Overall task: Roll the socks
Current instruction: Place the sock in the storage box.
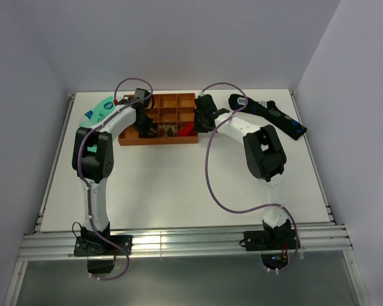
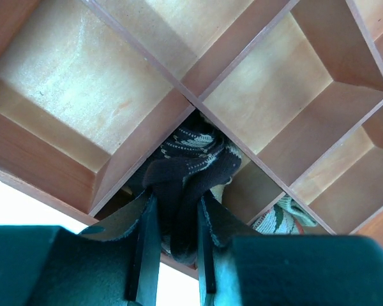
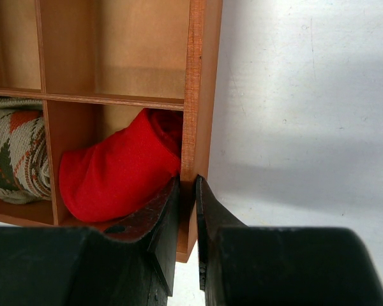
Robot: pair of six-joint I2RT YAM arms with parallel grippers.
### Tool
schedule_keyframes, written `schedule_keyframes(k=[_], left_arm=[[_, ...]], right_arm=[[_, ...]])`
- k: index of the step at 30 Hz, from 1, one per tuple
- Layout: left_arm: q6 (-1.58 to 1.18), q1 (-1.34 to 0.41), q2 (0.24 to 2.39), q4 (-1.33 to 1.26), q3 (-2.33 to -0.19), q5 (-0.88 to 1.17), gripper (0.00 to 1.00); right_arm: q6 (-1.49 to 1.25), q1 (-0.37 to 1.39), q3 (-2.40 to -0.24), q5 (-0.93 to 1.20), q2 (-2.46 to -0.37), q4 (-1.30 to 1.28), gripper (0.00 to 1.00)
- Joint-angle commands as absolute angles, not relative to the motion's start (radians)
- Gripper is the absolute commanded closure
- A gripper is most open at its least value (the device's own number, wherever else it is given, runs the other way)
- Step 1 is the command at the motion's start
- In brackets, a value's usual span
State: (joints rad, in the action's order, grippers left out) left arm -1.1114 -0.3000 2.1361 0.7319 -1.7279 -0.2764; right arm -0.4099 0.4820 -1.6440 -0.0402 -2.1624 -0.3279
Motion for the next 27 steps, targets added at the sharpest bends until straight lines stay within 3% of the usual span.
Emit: schedule_keyframes(k=[1, 8, 13, 27], left_arm=[[-1.158, -0.302, 2.135, 0.761, -1.648, -0.201, 0.86], [-1.198, -0.293, 2.137, 0.710, -1.574, -0.156, 0.99], [-1.207, -0.279, 2.135, 0.689, -1.536, -0.149, 1.00], [-1.189, -0.279, 2.269, 0.850, -1.678, -0.230, 1.00]], right_arm=[[-0.393, 0.488, -1.658, -0.028, -2.230, -0.302, 1.00], [-0.391, 0.489, -1.661, -0.025, -2.238, -0.304, 1.00], [-0.391, 0.489, -1.663, -0.023, -2.244, -0.305, 1.00], [-0.388, 0.489, -1.669, -0.025, -2.252, -0.311, 1.00]])
